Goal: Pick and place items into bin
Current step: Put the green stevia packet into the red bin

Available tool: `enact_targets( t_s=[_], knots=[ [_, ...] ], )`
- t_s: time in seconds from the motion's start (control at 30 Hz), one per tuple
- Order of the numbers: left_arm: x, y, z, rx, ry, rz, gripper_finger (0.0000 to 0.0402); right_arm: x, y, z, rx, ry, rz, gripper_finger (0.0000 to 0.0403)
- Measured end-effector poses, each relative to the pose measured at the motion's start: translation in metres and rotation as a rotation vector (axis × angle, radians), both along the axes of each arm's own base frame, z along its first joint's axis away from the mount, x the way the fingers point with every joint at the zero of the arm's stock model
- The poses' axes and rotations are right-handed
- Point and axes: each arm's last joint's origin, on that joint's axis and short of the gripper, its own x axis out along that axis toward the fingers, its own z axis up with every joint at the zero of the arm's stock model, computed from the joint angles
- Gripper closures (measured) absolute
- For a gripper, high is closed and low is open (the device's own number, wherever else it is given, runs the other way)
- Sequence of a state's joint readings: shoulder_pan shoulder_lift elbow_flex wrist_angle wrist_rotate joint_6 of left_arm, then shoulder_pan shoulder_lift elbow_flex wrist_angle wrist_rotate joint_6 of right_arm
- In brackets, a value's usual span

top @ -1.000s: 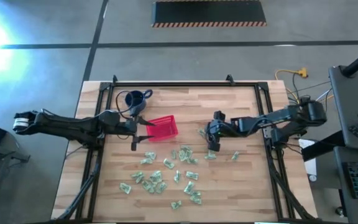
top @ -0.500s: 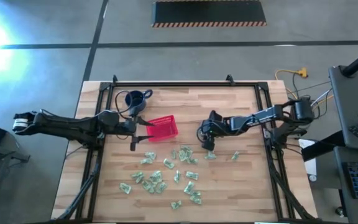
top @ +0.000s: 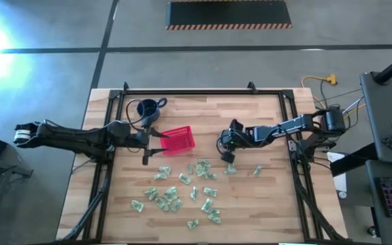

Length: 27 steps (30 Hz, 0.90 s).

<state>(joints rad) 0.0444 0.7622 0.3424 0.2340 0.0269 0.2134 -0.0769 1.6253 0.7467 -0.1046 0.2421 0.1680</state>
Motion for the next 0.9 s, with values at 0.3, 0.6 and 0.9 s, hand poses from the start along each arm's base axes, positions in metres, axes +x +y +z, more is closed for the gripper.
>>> enact_targets(
  t_s=[0.3,0.6,0.9],
  knots=[
    [0.000,0.000,-0.002,-0.022,0.010,0.005,0.0193,0.000,0.000,0.002,-0.026,0.008,0.056,0.0374],
    [0.001,0.000,-0.005,-0.026,0.026,0.005,0.0193,0.000,-0.006,-0.008,-0.022,0.042,0.039,0.0274],
    [0.002,0.000,-0.005,-0.026,0.028,0.005,0.0193,0.001,-0.006,-0.015,0.009,0.063,0.063,0.0292]
  ],
)
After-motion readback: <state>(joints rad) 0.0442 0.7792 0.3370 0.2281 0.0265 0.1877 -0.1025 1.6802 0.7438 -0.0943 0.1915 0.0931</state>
